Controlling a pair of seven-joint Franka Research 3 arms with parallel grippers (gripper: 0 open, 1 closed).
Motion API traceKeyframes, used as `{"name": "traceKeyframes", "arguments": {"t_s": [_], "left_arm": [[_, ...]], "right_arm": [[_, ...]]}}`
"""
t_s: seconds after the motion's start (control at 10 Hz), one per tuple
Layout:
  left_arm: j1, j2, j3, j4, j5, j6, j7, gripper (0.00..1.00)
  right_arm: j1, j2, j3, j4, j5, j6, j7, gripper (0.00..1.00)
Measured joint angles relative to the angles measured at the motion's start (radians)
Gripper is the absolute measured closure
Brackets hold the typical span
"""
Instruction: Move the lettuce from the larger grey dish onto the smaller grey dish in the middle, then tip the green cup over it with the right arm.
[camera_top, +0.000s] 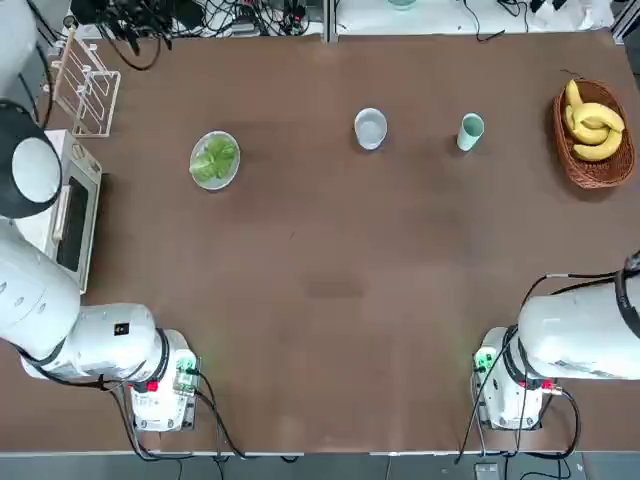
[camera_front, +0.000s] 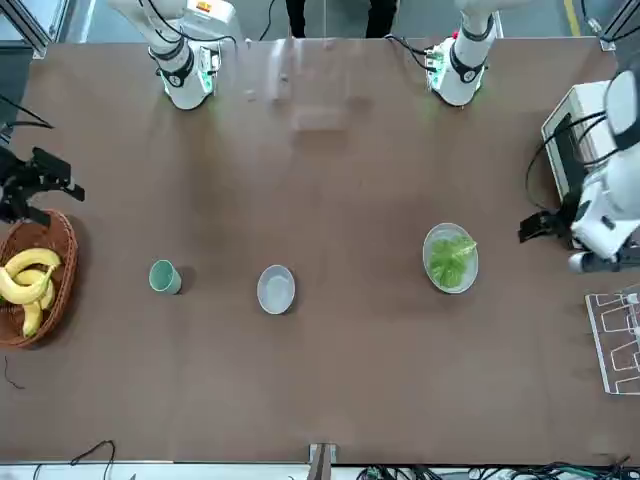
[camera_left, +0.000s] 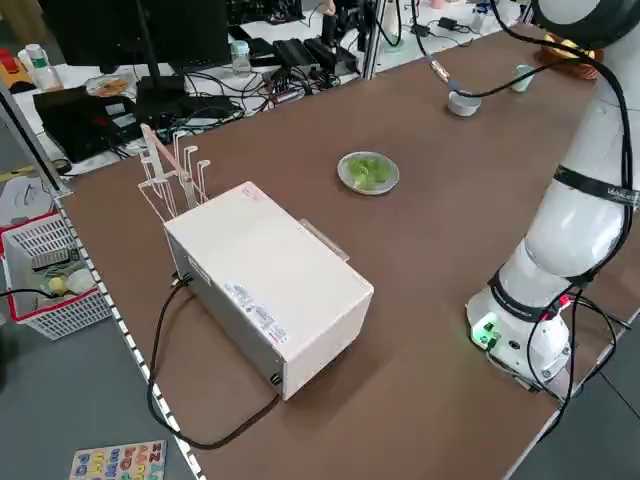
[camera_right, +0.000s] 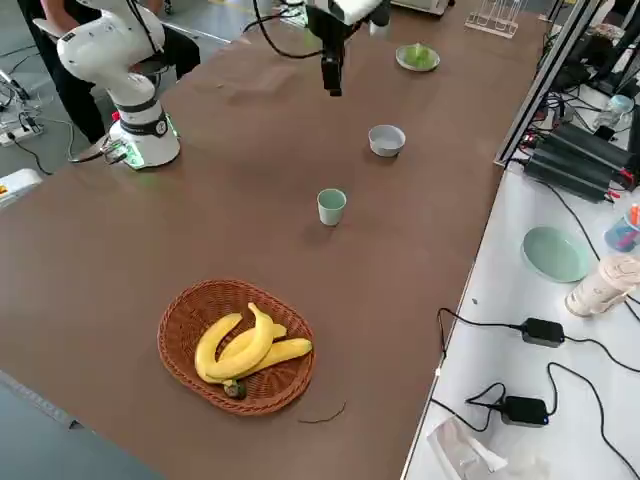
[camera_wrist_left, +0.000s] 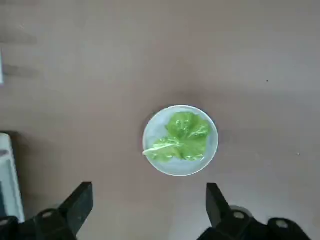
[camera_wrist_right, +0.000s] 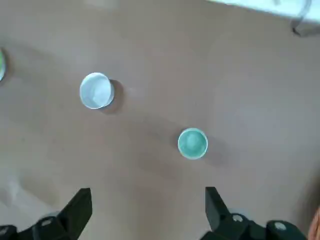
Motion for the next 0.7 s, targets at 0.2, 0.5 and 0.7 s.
{"name": "traceKeyframes", "arguments": {"t_s": [0.2, 0.5, 0.7], "left_arm": [[-0.035, 0.003, -0.018, -0.133, 0.0, 0.134, -0.153, 0.02], [-0.041, 0.008, -0.021, -0.346, 0.0, 0.343, -0.265, 0.03], [-0.04, 0.019, -0.02, -0.443, 0.0, 0.434, -0.31, 0.04]], "right_arm": [[-0.085, 0.01, -0.003, -0.131, 0.127, 0.113, -0.429, 0.0], [-0.183, 0.114, -0.003, -0.221, 0.265, 0.155, -0.937, 0.0], [-0.237, 0.214, -0.002, -0.259, 0.371, 0.157, -1.196, 0.0]]}}
